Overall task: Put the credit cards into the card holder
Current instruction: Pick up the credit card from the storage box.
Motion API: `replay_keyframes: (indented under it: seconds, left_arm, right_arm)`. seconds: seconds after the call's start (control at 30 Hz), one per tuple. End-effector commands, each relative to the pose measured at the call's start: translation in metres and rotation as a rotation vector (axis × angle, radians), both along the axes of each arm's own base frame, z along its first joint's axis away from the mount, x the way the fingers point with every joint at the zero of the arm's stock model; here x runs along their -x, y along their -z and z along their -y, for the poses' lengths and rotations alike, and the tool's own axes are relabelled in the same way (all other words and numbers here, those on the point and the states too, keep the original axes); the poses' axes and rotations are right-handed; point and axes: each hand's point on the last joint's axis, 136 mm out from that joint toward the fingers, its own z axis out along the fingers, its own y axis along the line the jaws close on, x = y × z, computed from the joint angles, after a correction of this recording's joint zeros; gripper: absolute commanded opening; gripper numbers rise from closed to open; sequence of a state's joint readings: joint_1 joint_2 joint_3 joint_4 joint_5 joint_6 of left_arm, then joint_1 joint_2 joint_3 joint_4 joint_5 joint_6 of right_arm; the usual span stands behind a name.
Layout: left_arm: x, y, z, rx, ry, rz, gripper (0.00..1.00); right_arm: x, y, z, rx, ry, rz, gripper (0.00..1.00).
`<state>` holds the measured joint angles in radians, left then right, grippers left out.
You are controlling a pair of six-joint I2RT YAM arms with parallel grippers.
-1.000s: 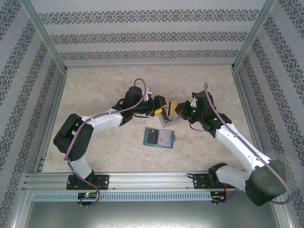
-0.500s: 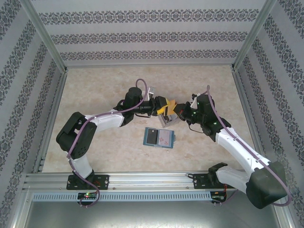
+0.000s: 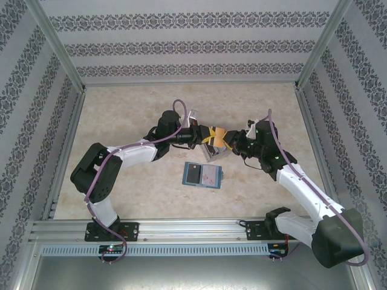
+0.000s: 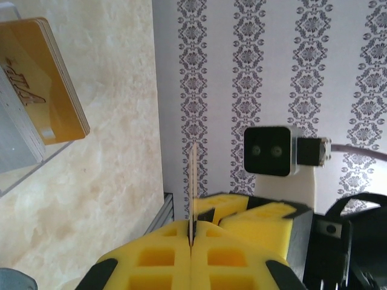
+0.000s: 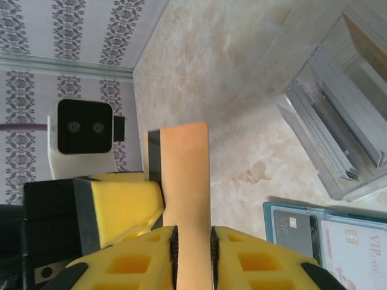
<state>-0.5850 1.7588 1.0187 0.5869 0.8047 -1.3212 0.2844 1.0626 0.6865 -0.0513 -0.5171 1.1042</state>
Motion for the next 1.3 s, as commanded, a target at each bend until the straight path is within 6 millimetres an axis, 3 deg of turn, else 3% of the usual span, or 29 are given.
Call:
replay_keyframes:
  seconds: [0.0,0.13,0.43,0.5,0.93,1.07,1.27]
  left_arm:
    - [0.007,-0.016,0.004,0.033,0.067,0.050,0.00]
    - [0.009,-0.019,0.006,0.050,0.082,0.052,0.00]
    - [0.007,-0.020,0.004,0.072,0.058,0.044,0.00]
    - [0.007,-0.020,0.004,0.074,0.053,0.042,0.00]
    - [0.004,-0.013,0.000,0.072,0.011,0.025,0.00]
    - [0.003,-0.015,0.000,0.079,0.006,0.029,0.00]
    - [0.005,-0.011,0.003,0.077,0.030,0.011,0.00]
  right_arm:
    - [0.005,-0.011,-0.001,-0.037,-0.067,0.056,0.25]
    - [0.005,-0.014,-0.005,-0.065,-0.103,0.054,0.30]
    - [0.003,0.002,-0.009,-0.073,-0.116,0.004,0.33]
    - [0.003,0.003,-0.008,-0.072,-0.114,0.000,0.38]
    - [0.003,0.019,-0.003,-0.034,-0.081,-0.039,0.42]
    - [0.003,0.017,-0.007,-0.037,-0.101,-0.033,0.41]
    - [0.001,0.003,-0.022,-0.105,-0.164,0.019,0.24]
